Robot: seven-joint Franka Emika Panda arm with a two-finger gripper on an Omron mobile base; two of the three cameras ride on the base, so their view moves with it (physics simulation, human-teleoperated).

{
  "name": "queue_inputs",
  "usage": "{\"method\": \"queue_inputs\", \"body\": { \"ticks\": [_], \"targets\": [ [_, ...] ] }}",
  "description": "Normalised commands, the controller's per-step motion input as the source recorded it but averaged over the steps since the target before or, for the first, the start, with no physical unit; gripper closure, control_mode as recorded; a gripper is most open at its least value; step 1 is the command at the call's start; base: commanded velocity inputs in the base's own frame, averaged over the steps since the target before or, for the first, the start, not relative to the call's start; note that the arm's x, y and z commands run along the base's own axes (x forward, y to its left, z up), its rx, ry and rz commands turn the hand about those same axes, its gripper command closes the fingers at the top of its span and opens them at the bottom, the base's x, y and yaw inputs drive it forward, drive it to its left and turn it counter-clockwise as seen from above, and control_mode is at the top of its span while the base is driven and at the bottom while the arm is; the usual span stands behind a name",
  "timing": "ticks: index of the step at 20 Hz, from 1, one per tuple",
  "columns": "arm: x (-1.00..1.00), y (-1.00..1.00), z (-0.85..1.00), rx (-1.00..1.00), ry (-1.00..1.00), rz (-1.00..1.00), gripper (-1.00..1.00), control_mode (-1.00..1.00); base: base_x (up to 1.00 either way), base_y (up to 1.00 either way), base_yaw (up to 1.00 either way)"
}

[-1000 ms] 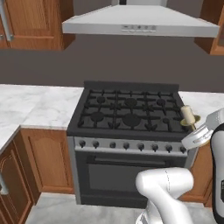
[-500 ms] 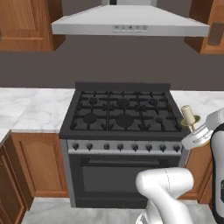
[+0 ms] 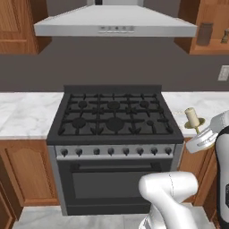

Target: Pick the jar and candle from the dining table and place them in the open cabinet. Close the cabinet after placing the objects.

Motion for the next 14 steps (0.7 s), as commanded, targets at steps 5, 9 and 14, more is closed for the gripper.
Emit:
{"method": "queue_inputs", "body": {
  "ticks": [5,9,14],
  "targets": [
    [0.0,0.0,0.0,0.0,0.0,0.0,1.0,1.0,0.0,-0.37,-0.12],
    [0.0,0.0,0.0,0.0,0.0,0.0,1.0,1.0,0.0,-0.32,-0.12],
    [0.0,0.0,0.0,0.0,0.0,0.0,1.0,1.0,0.05,-0.27,-0.14]
  ]
}}
